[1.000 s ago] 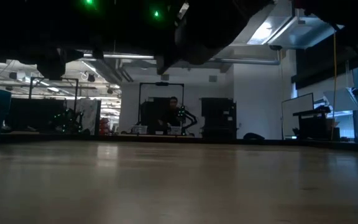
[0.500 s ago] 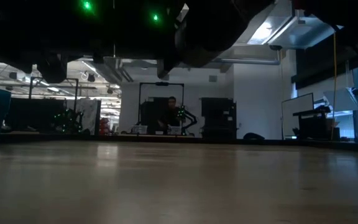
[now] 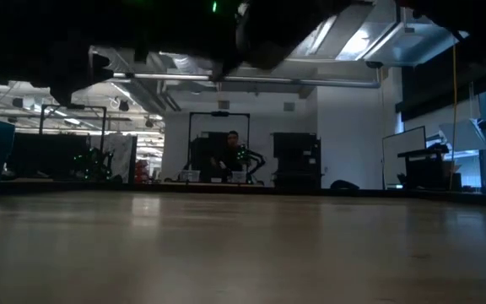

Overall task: Sort blocks by size
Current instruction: Return to Home Position

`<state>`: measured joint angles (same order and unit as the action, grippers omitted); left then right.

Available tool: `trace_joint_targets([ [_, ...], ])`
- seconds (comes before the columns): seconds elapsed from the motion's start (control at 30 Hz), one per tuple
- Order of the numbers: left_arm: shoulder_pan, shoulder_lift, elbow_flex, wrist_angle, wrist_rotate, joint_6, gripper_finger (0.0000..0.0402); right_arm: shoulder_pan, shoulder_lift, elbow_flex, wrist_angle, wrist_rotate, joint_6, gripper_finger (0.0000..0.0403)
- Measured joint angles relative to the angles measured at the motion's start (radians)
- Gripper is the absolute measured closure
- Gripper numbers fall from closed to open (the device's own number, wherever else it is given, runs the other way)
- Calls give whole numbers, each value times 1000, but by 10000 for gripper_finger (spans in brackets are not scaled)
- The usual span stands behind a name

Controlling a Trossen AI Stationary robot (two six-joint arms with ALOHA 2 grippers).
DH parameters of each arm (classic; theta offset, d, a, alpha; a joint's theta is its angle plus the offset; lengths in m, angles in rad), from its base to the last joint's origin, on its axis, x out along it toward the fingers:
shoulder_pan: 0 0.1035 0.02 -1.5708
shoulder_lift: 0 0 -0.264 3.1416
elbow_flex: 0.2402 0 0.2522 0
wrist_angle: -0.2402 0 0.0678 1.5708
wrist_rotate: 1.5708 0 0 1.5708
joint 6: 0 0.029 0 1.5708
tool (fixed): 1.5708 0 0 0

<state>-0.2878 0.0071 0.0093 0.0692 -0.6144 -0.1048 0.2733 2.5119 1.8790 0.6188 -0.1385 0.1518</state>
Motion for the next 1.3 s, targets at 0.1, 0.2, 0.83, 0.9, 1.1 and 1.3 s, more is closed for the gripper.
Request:
trace_joint_targets([
  [0.1,0,0,0,0,0,0,267,-21,-50,1,-99,-89,0,164],
  [0.2,0,0,0,0,0,0,267,-54,-101,0,-247,-162,0,164],
  [0.83,0,0,0,0,0,0,267,-154,-524,-16,-1306,71,-159,164],
  [0.9,0,0,0,0,0,0,267,-154,-584,-42,-1384,146,-154,164],
  [1.1,0,0,0,0,0,0,267,-156,-809,-277,-1426,295,-72,164],
  [1.3,0,0,0,0,0,0,267,-156,-1121,-715,-1265,528,96,164],
])
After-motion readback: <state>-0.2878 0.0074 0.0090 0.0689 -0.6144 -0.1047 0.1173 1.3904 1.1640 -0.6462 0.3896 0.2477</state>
